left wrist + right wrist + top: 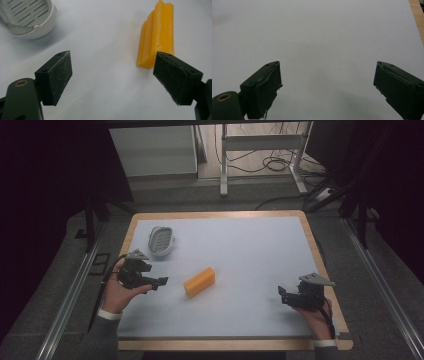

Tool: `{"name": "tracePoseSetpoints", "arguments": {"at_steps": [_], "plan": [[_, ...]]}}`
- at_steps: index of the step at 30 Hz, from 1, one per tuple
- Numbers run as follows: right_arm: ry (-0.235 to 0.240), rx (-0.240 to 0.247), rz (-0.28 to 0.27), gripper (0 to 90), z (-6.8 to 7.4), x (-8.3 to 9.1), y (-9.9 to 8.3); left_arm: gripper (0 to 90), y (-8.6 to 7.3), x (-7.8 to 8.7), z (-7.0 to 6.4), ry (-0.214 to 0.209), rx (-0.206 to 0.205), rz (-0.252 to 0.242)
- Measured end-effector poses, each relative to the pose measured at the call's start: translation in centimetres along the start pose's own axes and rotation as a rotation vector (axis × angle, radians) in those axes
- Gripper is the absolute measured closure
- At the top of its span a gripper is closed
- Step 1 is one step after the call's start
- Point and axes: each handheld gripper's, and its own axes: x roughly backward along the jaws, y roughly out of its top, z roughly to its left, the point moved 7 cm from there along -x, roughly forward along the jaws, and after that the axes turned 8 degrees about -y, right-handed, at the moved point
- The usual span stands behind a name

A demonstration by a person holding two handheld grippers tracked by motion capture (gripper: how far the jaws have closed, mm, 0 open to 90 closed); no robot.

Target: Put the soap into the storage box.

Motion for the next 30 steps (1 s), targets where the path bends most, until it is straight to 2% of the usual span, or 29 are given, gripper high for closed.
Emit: {"name": "tracePoseSetpoints", "arguments": {"at_steps": [8,18,30], "plan": [[-0.003,-0.006,-0.001,7.8,-0.3,0.1,0.0,16.4,1.0,-0.5,-0.7,0.008,-0.020,0.006],[-0.001,-0.006,0.003,7.8,-0.3,0.1,-0.1,16.4,1.9,-1.8,-1.7,-0.012,-0.052,0.044],[-0.005,-0.003,0.007,7.8,-0.4,0.1,-0.2,16.3,3.1,-2.8,-2.9,-0.012,-0.093,0.080]]}}
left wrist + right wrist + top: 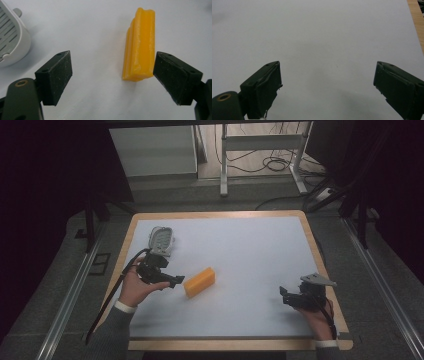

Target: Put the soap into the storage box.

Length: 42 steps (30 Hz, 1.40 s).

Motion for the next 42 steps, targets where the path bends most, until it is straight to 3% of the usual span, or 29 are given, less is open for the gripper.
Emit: {"name": "tracePoseSetpoints", "arguments": {"at_steps": [15,25,30,39,42], "plan": [[-0.001,0.004,0.010,7.8,0.0,-0.1,-0.2,16.5,1.5,-3.4,-1.8,-0.025,-0.042,0.062],[-0.005,0.004,0.015,7.8,-0.1,-0.2,-0.3,16.9,2.0,-5.8,-2.3,-0.015,-0.066,0.116],[-0.006,0.002,0.018,7.8,-0.1,-0.2,-0.3,18.3,1.9,-7.2,-2.0,-0.018,-0.051,0.137],[-0.007,0.003,0.022,7.8,-0.2,-0.3,-0.5,24.8,1.7,-8.6,-2.1,-0.022,-0.045,0.151],[-0.008,0.005,0.022,7.8,-0.2,-0.4,-0.5,30.9,1.5,-9.0,-2.1,-0.010,-0.050,0.159]]}}
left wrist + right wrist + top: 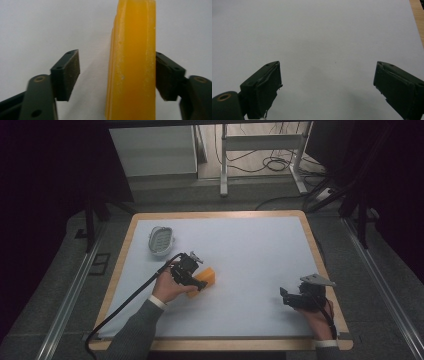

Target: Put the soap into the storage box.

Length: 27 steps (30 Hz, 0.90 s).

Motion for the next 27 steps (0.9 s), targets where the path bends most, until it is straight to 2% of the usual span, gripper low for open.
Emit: {"name": "tracePoseSetpoints", "arguments": {"at_steps": [2,9,16,20,27], "plan": [[-0.001,-0.002,0.000,7.8,0.0,0.0,0.0,35.0,-0.1,-0.2,-0.1,0.000,-0.004,0.008],[-0.012,0.003,0.004,7.8,-0.2,-0.1,-0.2,58.7,-0.1,-0.4,-0.9,-0.062,-0.002,0.004],[-0.014,0.001,0.003,7.8,-0.3,0.0,-0.2,60.9,-0.1,-0.2,-0.7,-0.062,-0.004,0.002],[-0.016,-0.001,-0.004,7.8,-0.4,0.1,-0.1,61.1,-0.1,0.1,-0.8,-0.077,-0.008,0.001],[-0.022,-0.008,-0.007,7.8,-0.6,0.2,0.0,61.1,0.1,1.9,-0.7,-0.079,-0.013,-0.038]]}}
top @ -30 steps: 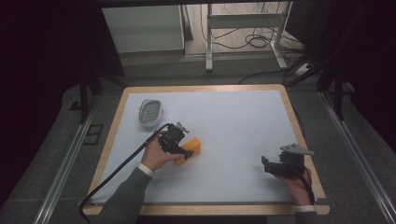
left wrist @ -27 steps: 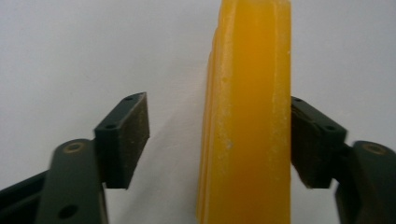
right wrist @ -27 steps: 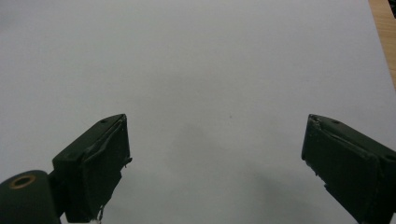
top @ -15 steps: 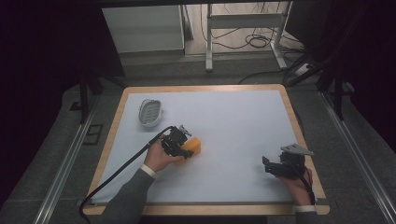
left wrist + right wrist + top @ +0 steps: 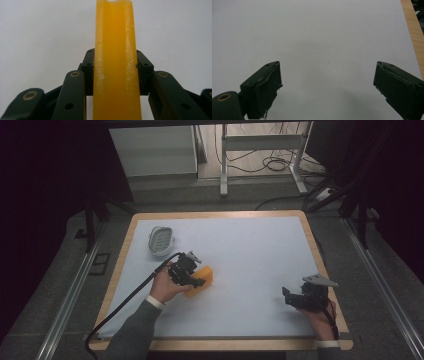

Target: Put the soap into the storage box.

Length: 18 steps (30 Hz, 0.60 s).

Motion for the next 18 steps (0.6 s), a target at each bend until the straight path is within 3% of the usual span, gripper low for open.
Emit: {"name": "tracePoseSetpoints", "arguments": {"at_steps": [8,18], "plan": [[-0.003,-0.004,-0.002,7.8,0.0,0.0,0.0,61.1,0.3,2.3,0.2,0.041,-0.010,-0.054],[-0.003,-0.002,-0.001,7.8,-0.1,0.1,0.0,61.1,0.2,3.6,1.3,0.061,0.007,-0.058]]}}
